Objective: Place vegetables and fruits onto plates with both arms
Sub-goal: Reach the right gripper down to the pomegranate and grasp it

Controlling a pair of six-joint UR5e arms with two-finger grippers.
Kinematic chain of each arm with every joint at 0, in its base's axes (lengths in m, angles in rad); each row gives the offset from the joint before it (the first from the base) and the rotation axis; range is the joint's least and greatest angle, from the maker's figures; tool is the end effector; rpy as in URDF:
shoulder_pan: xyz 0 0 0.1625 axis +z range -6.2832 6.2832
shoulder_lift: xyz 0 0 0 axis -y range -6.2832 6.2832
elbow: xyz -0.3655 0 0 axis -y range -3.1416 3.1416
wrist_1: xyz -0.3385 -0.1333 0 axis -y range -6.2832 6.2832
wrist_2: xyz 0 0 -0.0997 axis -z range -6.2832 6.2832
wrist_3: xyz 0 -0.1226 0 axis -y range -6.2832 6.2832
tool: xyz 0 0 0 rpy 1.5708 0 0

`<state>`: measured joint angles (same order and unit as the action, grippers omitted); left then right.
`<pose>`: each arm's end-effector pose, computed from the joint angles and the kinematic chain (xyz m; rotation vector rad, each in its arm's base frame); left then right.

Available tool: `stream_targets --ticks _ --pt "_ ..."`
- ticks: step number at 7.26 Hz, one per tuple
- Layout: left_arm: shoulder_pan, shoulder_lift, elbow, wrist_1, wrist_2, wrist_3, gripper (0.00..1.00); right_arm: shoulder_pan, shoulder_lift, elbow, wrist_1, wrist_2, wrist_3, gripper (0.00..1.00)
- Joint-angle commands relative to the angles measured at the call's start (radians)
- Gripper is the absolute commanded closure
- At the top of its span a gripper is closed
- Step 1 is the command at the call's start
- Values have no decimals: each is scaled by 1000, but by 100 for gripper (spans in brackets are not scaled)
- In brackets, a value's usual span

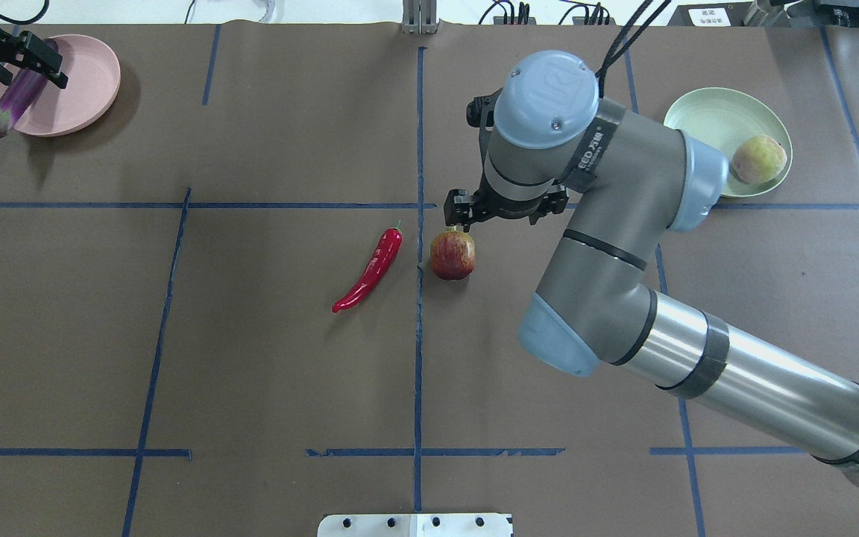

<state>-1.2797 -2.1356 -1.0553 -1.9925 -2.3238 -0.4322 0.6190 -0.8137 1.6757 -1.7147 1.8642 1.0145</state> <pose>0.1429 -0.6495 0.4890 0.1578 0.8485 0.0450 -0.4512 -0.4416 0.1940 0.1616 -0.7486 -0.0457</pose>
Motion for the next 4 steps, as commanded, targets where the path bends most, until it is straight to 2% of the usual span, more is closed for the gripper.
stream_targets --ticks 1,3,4 --pt "2 29 -54 0 -8 -55 0 -47 44 -85 82 -54 29 1" --pt "6 46 -77 -3 -9 -85 0 -56 54 -207 194 -74 42 1" --pt "6 46 -77 -3 -9 -85 0 -61 54 -214 195 -76 41 1"
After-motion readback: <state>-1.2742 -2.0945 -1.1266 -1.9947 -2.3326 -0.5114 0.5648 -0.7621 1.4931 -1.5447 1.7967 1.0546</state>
